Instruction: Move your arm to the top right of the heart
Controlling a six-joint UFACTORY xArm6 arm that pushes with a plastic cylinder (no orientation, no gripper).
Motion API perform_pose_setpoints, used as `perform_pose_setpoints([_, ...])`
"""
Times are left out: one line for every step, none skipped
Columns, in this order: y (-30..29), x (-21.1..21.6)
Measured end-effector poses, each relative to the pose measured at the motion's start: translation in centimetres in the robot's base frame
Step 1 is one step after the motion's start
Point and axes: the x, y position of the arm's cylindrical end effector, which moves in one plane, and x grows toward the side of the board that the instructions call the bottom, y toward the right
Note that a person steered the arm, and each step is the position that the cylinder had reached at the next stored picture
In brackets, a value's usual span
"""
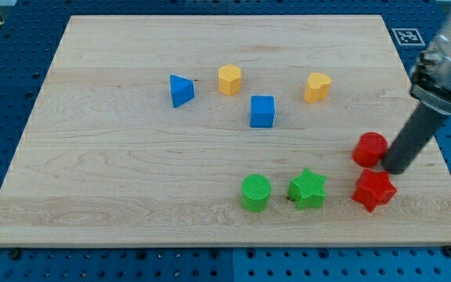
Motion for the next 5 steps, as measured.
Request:
perform_pose_setpoints([-3.2,-1.0])
perform_pose_setpoints([-4.5,-1.1])
perform_pose_setpoints([-0.4,0.1])
perform_pose_setpoints([3.9,-1.6])
perform_pose_setpoints([4.1,-7.4])
